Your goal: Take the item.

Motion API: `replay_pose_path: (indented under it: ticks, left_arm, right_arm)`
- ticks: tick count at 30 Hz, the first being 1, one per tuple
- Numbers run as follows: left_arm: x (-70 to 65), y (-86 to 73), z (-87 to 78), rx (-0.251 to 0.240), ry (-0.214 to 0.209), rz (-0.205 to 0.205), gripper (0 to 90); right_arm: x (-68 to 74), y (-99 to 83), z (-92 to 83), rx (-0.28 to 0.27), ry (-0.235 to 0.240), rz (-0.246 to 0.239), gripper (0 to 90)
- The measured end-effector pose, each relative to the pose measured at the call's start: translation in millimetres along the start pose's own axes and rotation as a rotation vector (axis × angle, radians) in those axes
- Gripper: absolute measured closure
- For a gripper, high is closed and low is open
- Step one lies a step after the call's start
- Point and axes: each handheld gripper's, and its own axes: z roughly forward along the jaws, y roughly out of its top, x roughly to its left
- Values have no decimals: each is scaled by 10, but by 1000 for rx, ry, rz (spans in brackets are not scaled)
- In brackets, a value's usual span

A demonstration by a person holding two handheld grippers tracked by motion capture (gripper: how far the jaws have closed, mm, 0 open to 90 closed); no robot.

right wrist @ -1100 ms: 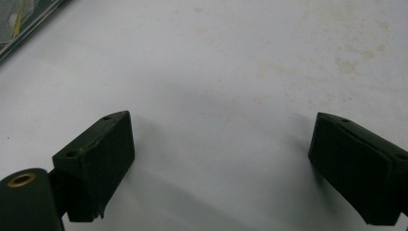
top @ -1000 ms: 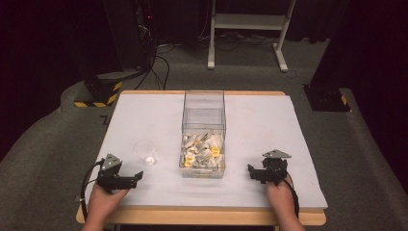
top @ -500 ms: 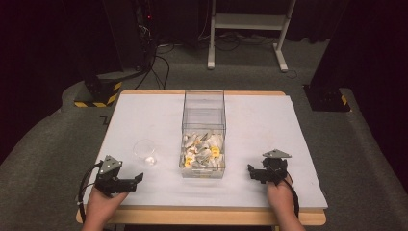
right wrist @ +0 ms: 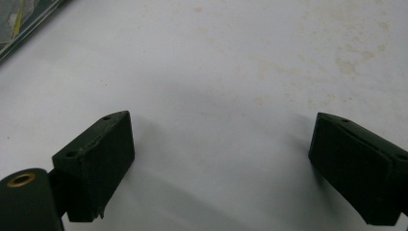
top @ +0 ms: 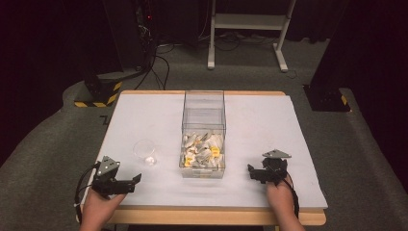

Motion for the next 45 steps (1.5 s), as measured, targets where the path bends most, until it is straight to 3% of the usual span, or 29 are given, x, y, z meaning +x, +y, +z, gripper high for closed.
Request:
replay_pose_path:
  ticks: [9,19,25,36,43,45]
  left_arm:
    - [-137,72,-10,-35,-27,9,67]
    - [-246,174,44,-12,-67,56,70]
    - [-318,273,38,-33,-87,72,74]
    - [-481,454,76,-75,-147,86,92]
    - [-646,587,159,-119,-230,73,122]
    - [-666,601,176,-123,-234,75,122]
  right_arm:
    - [2,0,-3,2,-2,-2,85]
    - [7,-1,-4,1,-4,-1,86]
    - [10,-2,-4,0,-8,-3,87]
    - [5,-1,-3,2,-4,0,85]
    - [6,-2,-3,2,-5,-1,85]
    - [6,-2,-3,1,-5,-1,85]
